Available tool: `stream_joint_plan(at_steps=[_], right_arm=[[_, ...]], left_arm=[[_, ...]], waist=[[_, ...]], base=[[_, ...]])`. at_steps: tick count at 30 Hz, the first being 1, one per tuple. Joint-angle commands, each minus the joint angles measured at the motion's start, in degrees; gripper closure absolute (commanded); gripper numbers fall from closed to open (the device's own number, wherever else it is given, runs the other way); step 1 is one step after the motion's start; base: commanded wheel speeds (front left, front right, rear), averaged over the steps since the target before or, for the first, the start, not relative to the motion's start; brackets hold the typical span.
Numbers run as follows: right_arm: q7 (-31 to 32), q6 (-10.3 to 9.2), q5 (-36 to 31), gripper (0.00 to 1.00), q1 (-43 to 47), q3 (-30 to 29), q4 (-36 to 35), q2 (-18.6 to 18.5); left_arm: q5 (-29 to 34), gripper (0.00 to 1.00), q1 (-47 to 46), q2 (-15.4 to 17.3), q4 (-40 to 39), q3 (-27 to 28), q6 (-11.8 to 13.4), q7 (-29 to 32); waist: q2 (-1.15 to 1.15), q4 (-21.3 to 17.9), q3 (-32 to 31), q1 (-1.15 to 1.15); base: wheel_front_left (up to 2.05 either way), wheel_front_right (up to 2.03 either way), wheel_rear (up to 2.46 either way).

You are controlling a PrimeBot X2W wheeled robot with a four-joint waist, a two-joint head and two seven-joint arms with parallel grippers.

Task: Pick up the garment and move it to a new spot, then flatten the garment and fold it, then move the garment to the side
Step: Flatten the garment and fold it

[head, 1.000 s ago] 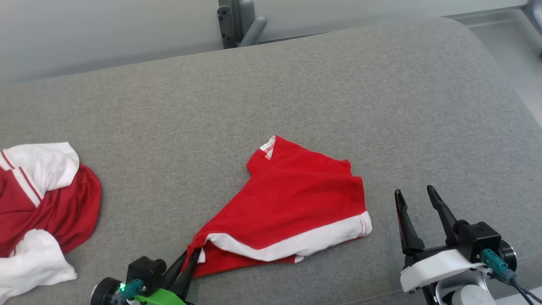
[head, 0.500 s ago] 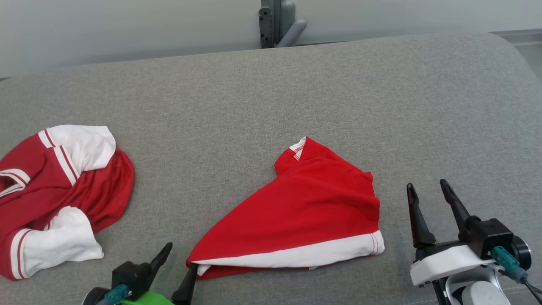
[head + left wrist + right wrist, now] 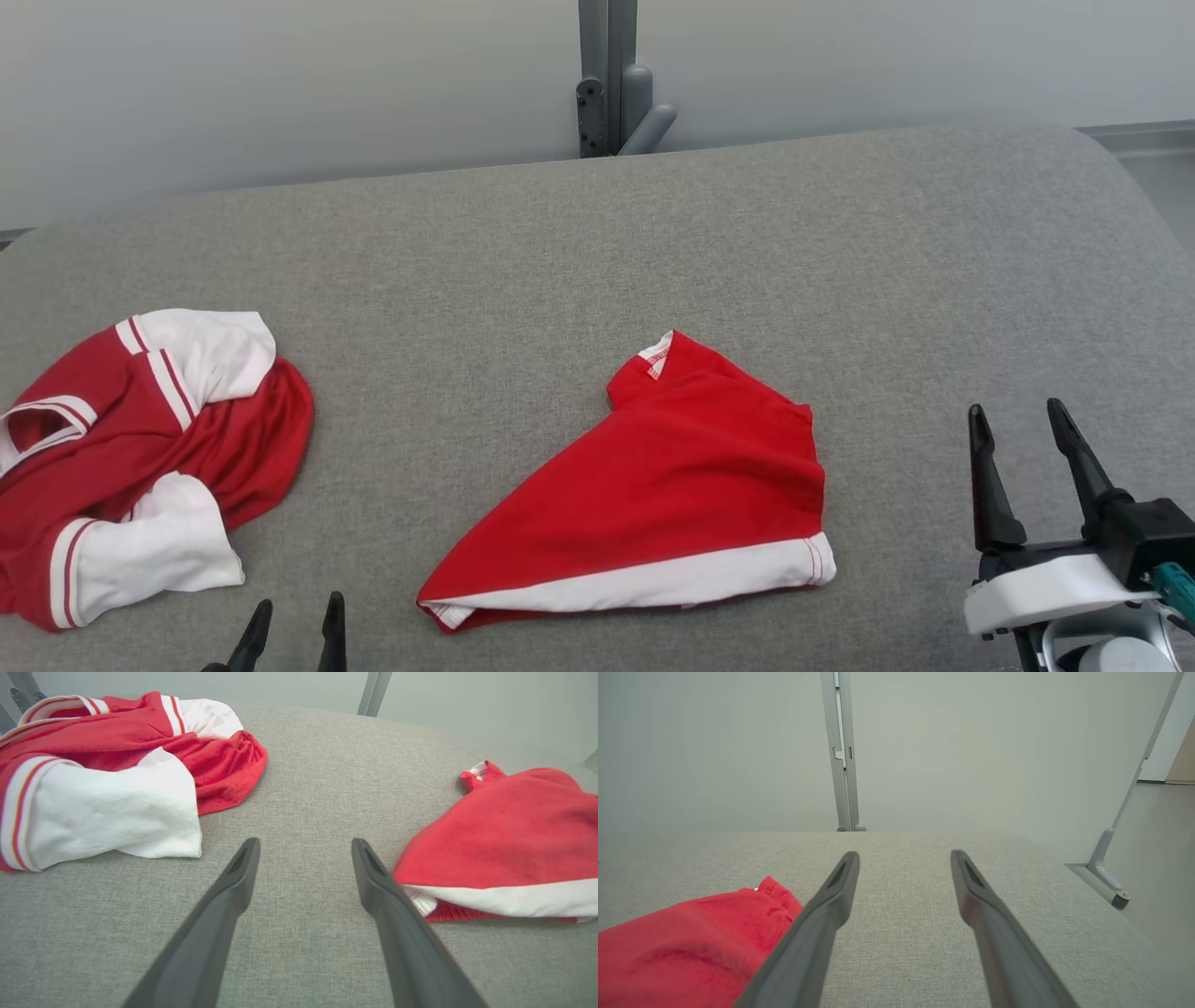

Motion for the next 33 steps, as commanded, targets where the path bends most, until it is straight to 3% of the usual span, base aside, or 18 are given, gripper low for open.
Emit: stream_joint_plan(at_steps=[1, 6, 15, 25, 33], right_arm=[[-0.2, -0.10, -0.2, 0.00, 0.9, -0.4, -0.2, -0.2], [-0.2, -0.10, -0.6, 0.00, 2.5, -2.4, -0.7, 0.0], [-0.2, -0.10, -1.7, 0.00, 4.4, -2.8, 0.6, 0.3], [-0.2, -0.10, -2.3, 0.00, 3.5, -0.1, 1.3, 0.5], [-0.2, -0.10, -2.6, 0.00, 3.0, 2.2, 1.1, 0.1]], left_arm=[[1.0, 0.00, 1.2, -0.5, -0.3, 0.6, 0.5, -0.4], [5.8, 0.00, 3.9, -5.4, -4.5, 6.8, 1.5, -0.4], [16.3, 0.00, 7.4, -14.2, -5.6, 15.0, -5.4, -0.4], [22.6, 0.00, 6.7, -18.4, -4.4, 20.9, -12.2, -0.4], [25.0, 0.00, 5.5, -20.3, -3.8, 23.3, -14.9, -0.4]], waist=[[0.06, 0.1, -0.8, 0.00], [0.06, 0.3, -2.1, 0.00], [0.06, 0.8, -1.9, 0.00], [0.06, 0.6, -1.6, 0.00], [0.06, 0.7, -1.6, 0.00]], base=[[0.00, 0.00, 0.00], [0.00, 0.00, 0.00], [0.00, 0.00, 0.00], [0.00, 0.00, 0.00], [0.00, 0.00, 0.00]])
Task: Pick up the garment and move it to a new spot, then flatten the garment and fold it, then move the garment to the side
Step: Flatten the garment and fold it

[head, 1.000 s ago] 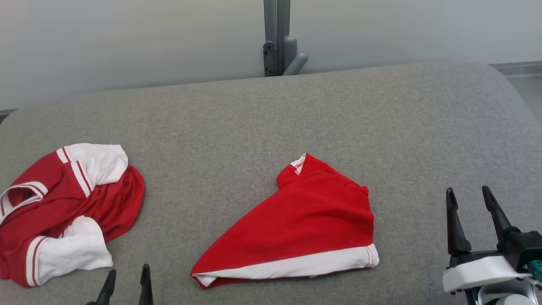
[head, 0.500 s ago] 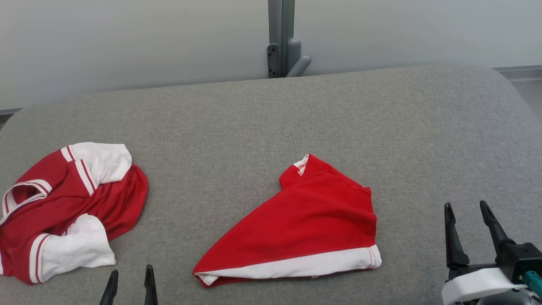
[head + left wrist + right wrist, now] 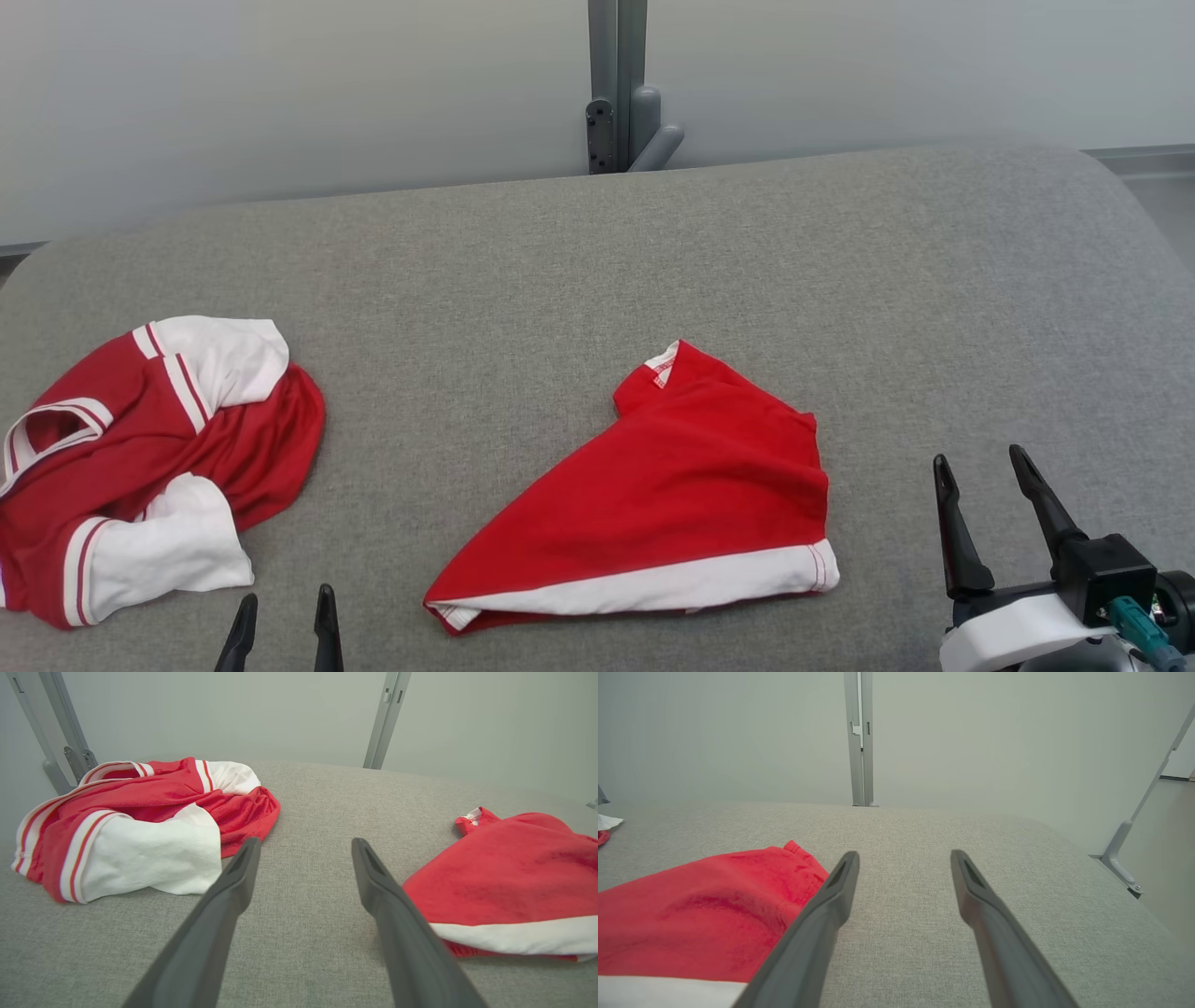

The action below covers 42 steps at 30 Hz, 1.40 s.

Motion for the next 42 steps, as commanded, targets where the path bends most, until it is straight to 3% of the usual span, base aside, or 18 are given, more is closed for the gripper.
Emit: stream_joint_plan(at_steps=[1, 9, 19, 21, 28, 31, 32, 33, 35, 42], right_arm=[[-0.2, -0.10, -0.1, 0.00, -0.8, 0.6, -0.4, -0.3], [-0.2, -0.10, 0.3, 0.00, -1.3, 1.4, -1.0, -0.5], [-0.2, -0.10, 0.5, 0.00, -2.5, 2.4, -1.2, -0.7], [-0.2, -0.10, 0.5, 0.00, -2.6, 2.3, -1.2, -0.8], [-0.2, -0.10, 0.7, 0.00, -3.3, 2.2, -1.3, -0.8], [-0.2, -0.10, 0.8, 0.00, -3.4, 2.2, -1.4, -0.8], [-0.2, -0.10, 0.8, 0.00, -3.4, 2.1, -1.4, -0.8], [-0.2, -0.10, 0.8, 0.00, -3.5, 2.1, -1.3, -0.7], [-0.2, -0.10, 0.8, 0.00, -3.4, 2.0, -1.3, -0.6], [-0.2, -0.10, 1.0, 0.00, -2.9, 2.0, -1.0, -0.1]], left_arm=[[0.8, 0.00, -1.1, -0.4, 0.0, 0.3, -0.5, -0.2], [0.3, 0.00, -1.1, -0.8, 1.2, -0.3, -1.5, -0.2], [-11.8, 0.00, -4.8, -0.9, 15.2, -9.6, -2.6, 6.1], [-14.1, 0.00, -6.3, -0.9, 16.7, -10.7, -1.9, 6.8], [-12.2, 0.00, -11.5, -0.9, 24.0, -11.4, 2.0, 4.2], [-12.2, 0.00, -13.1, -0.4, 26.7, -10.8, 2.5, 3.2], [-12.1, 0.11, -13.6, -0.1, 27.4, -10.6, 2.4, 3.1], [-12.2, 0.50, -14.1, 0.1, 28.1, -10.5, 2.3, 2.8], [-12.3, 1.00, -15.1, 0.6, 28.5, -10.2, 1.6, 2.3], [-12.8, 1.00, -16.9, 3.4, 22.2, -9.9, -0.3, 2.4]], waist=[[0.06, 0.1, 0.2, 0.00], [0.06, 0.1, 0.7, 0.00], [0.06, -1.6, 2.5, 0.00], [0.06, -2.0, 3.0, 0.00], [0.06, -3.9, 4.0, 0.00], [0.06, -4.4, 4.4, 0.00], [0.06, -4.6, 4.5, 0.00], [0.06, -4.7, 4.5, 0.00], [0.06, -4.9, 4.6, 0.00], [0.06, -5.8, 3.6, 0.00]], base=[[0.00, 0.00, 0.00], [0.00, 0.00, 0.00], [0.00, 0.00, 0.00], [0.00, 0.00, 0.00], [0.00, 0.00, 0.00], [0.00, 0.00, 0.00], [0.00, 0.00, 0.00], [0.00, 0.00, 0.00], [0.00, 0.00, 0.00], [0.00, 0.00, 0.00]])
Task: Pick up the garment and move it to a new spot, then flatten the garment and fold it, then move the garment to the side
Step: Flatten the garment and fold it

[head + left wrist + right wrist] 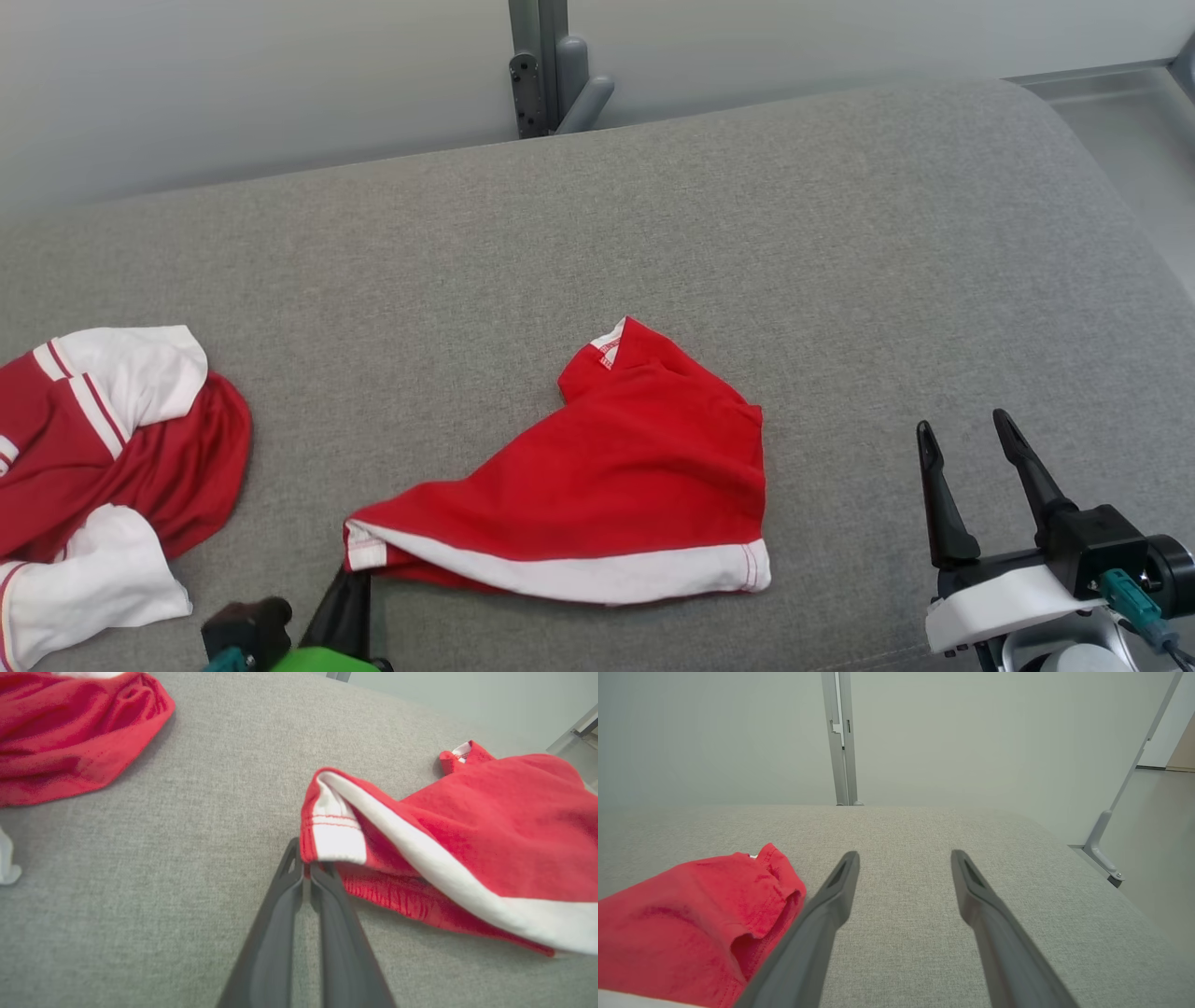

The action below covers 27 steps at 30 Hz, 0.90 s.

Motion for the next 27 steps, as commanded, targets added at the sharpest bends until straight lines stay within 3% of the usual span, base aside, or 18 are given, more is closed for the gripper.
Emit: stream_joint_plan(at_steps=[1, 17, 27], right_arm=[[-0.2, -0.10, 0.1, 0.00, 0.0, 0.0, 0.1, 0.1], [-0.2, -0.10, 1.0, 0.00, 1.4, -0.6, 0.8, 0.8], [-0.2, -0.10, 1.2, 0.00, -0.3, 0.1, 1.1, 0.9]], left_arm=[[-0.1, 1.00, -1.5, 1.5, -2.4, 0.0, -0.4, 0.9], [3.7, 1.00, -12.3, 13.8, -36.3, -6.6, -2.4, 18.0], [7.1, 1.00, -26.6, 15.6, -40.8, -13.7, -2.8, 27.2]], waist=[[0.06, -0.6, -0.6, 0.00], [0.06, -4.9, -2.5, 0.00], [0.06, -6.2, -2.1, 0.00]], base=[[0.00, 0.00, 0.00], [0.00, 0.00, 0.00], [0.00, 0.00, 0.00]])
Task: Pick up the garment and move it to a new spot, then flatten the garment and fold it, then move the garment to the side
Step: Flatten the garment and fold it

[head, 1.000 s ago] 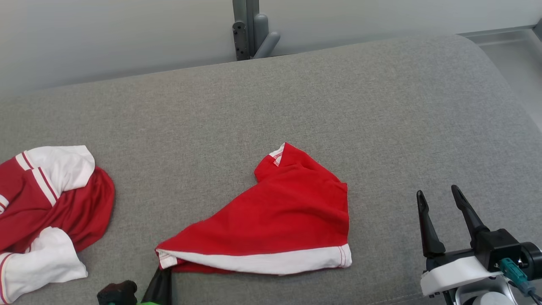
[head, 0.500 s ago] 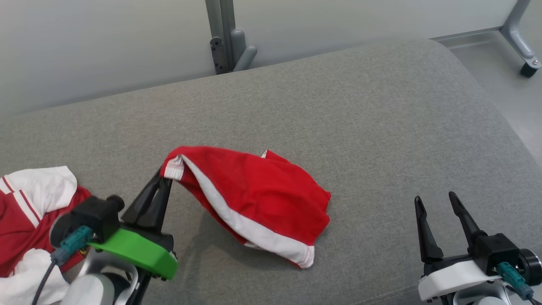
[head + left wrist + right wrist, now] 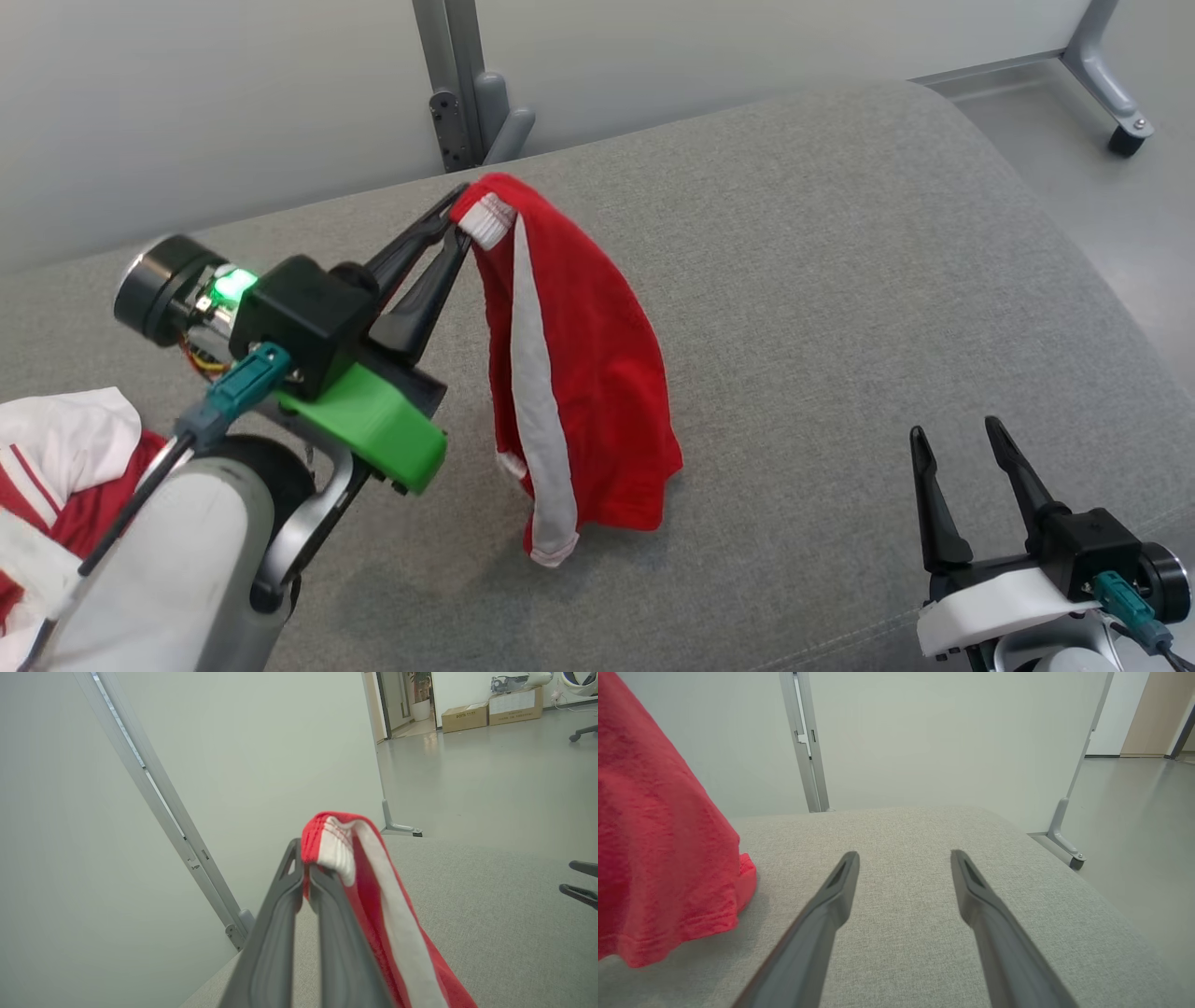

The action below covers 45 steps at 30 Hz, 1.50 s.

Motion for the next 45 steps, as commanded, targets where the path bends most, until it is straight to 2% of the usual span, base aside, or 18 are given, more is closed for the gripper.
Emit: stream_joint_plan(at_steps=[1, 12, 20, 22, 24, 25, 26, 29, 33, 38, 45], right_arm=[[-0.2, -0.10, 0.2, 0.00, -0.4, 0.0, 0.1, 0.0], [-0.2, -0.10, 2.4, 0.00, -1.6, 1.1, 0.5, 0.1], [-0.2, -0.10, 4.8, 0.00, -3.0, 1.7, 0.4, 0.1], [-0.2, -0.10, 5.7, 0.00, -3.9, 2.3, 0.5, 0.1], [-0.2, -0.10, 6.1, 0.00, -4.2, 2.5, 0.6, 0.1], [-0.2, -0.10, 6.1, 0.00, -4.2, 2.5, 0.6, 0.1], [-0.2, -0.10, 6.3, 0.00, -4.3, 2.6, 0.6, 0.1], [-0.2, -0.10, 6.6, 0.00, -4.3, 2.4, 0.8, 0.1], [-0.2, -0.09, 6.6, 0.00, -3.6, 1.4, 0.9, 0.1], [-0.2, -0.09, 6.0, 0.00, -3.4, 1.2, 1.1, 0.1], [-0.2, -0.10, 4.6, 0.00, -3.6, 1.4, 1.3, 0.1]], left_arm=[[0.3, 1.00, -1.5, -0.2, 0.1, -0.2, -0.1, 0.3], [3.1, 1.00, -12.7, -5.0, 7.2, -5.2, -0.1, 0.2], [7.2, 1.00, -16.9, -9.0, 15.6, -15.1, -0.2, -2.5], [7.5, 1.00, -16.6, -9.0, 20.4, -20.3, -0.2, -2.8], [6.4, 1.00, -15.5, -7.8, 23.3, -25.2, -0.2, -2.9], [6.4, 1.00, -15.5, -7.8, 23.3, -25.2, -0.2, -2.9], [5.8, 1.00, -15.0, -6.9, 24.5, -27.5, -0.2, -2.9], [3.8, 1.00, -13.0, -3.1, 26.6, -33.9, -0.2, -2.8], [2.4, 1.00, -9.3, 2.7, 27.9, -38.8, -0.2, -3.3], [1.7, 1.00, -4.9, 7.4, 29.1, -40.2, 0.5, -4.5], [-0.6, 1.00, -0.6, 10.7, 30.4, -37.7, 5.4, -6.7]], waist=[[0.06, -0.3, 0.1, 0.00], [0.06, -3.3, 1.5, 0.00], [0.06, -4.8, 5.3, 0.00], [0.06, -5.5, 7.0, 0.00], [0.06, -5.9, 7.7, 0.00], [0.06, -5.9, 7.7, 0.00], [0.06, -6.1, 8.0, 0.00], [0.06, -6.2, 8.5, 0.00], [0.06, -5.2, 8.8, 0.00], [0.06, -2.5, 8.8, 0.00], [0.06, 2.1, 8.6, 0.00]], base=[[0.00, 0.00, 0.00], [0.00, 0.00, 0.00], [0.00, 0.00, 0.00], [0.00, 0.00, 0.00], [0.00, 0.00, 0.00], [0.00, 0.00, 0.00], [0.00, 0.00, 0.00], [0.00, 0.00, 0.00], [0.00, 0.00, 0.00], [0.00, 0.00, 0.00], [0.00, 0.00, 0.00]])
